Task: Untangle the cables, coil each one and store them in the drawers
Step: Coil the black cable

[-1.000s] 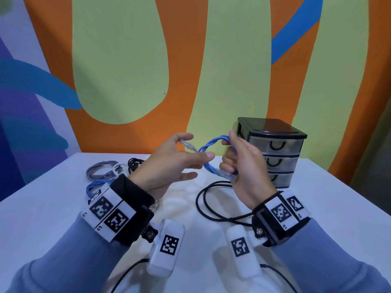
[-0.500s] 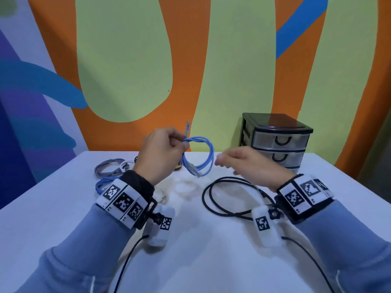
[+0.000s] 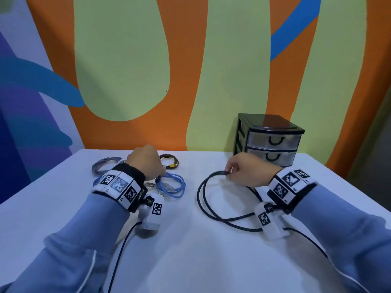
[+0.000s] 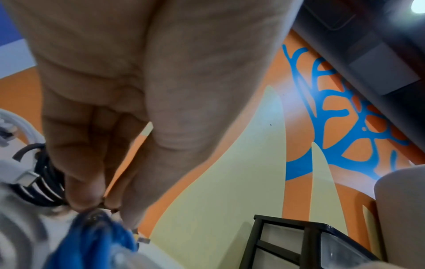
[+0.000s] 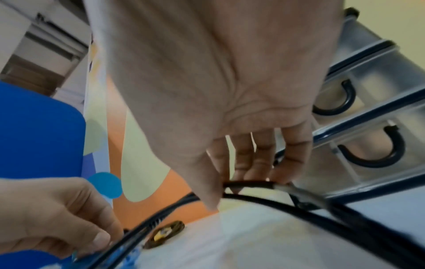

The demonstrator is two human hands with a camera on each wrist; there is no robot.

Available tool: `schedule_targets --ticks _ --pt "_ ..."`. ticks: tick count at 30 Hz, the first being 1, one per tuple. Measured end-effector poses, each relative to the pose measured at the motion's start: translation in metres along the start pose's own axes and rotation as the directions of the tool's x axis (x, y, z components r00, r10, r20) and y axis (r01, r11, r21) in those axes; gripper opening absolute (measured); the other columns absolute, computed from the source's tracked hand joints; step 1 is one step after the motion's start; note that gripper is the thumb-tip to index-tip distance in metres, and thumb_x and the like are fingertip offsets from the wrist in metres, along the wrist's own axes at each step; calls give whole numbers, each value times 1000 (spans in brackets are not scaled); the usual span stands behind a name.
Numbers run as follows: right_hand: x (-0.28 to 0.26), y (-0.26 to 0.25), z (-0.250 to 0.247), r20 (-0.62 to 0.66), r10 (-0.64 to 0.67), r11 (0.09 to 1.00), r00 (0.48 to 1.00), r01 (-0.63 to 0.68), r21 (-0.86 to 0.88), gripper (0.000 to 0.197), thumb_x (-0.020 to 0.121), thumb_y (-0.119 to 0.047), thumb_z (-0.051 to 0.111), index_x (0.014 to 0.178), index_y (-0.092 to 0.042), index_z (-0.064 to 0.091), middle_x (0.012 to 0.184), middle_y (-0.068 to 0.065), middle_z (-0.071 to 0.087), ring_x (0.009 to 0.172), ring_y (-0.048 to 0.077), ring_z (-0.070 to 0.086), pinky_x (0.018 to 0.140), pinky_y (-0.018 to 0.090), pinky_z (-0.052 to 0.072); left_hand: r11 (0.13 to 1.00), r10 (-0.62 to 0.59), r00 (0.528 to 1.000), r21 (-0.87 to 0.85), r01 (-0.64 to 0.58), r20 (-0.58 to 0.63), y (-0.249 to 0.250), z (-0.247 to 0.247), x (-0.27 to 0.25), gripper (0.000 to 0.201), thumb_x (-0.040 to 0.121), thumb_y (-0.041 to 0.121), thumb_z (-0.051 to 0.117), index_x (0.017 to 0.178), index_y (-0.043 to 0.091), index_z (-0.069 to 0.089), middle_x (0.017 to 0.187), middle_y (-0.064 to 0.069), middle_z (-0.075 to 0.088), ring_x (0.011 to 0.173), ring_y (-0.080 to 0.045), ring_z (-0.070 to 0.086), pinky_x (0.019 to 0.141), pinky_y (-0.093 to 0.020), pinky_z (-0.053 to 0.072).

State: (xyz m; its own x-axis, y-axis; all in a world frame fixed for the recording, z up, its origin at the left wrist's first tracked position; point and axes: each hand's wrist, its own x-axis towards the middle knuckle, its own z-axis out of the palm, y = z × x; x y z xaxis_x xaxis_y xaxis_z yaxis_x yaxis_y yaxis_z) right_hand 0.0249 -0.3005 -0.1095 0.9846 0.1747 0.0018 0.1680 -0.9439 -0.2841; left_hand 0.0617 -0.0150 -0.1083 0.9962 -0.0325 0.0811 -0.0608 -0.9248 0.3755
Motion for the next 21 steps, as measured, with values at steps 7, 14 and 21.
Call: schedule_targets --ticks 7,14,21 --pt "-18 -19 -19 -420 -156 867 894 328 375 4 96 -30 75 95 -27 78 68 -16 62 61 8 58 54 25 54 720 421 891 -534 -443 -172 52 1 -36 28 99 47 70 112 24 80 97 13 78 89 -1 72 80 -21 54" --pt "-25 -17 -34 -375 8 458 927 329 825 12 97 -21 73 100 -10 73 64 0 36 52 15 28 45 24 24 523 265 870 -696 -492 -415 53 -8 -38 21 102 30 70 91 14 78 64 15 55 60 -8 46 60 -24 42" --pt "-39 -25 -22 -87 -259 312 962 169 935 29 97 -36 61 107 -10 66 70 2 44 58 15 43 51 24 37 440 417 828 -714 -545 -375 61 -9 -56 16 100 34 72 98 21 83 62 -8 33 61 -26 24 54 -36 20"
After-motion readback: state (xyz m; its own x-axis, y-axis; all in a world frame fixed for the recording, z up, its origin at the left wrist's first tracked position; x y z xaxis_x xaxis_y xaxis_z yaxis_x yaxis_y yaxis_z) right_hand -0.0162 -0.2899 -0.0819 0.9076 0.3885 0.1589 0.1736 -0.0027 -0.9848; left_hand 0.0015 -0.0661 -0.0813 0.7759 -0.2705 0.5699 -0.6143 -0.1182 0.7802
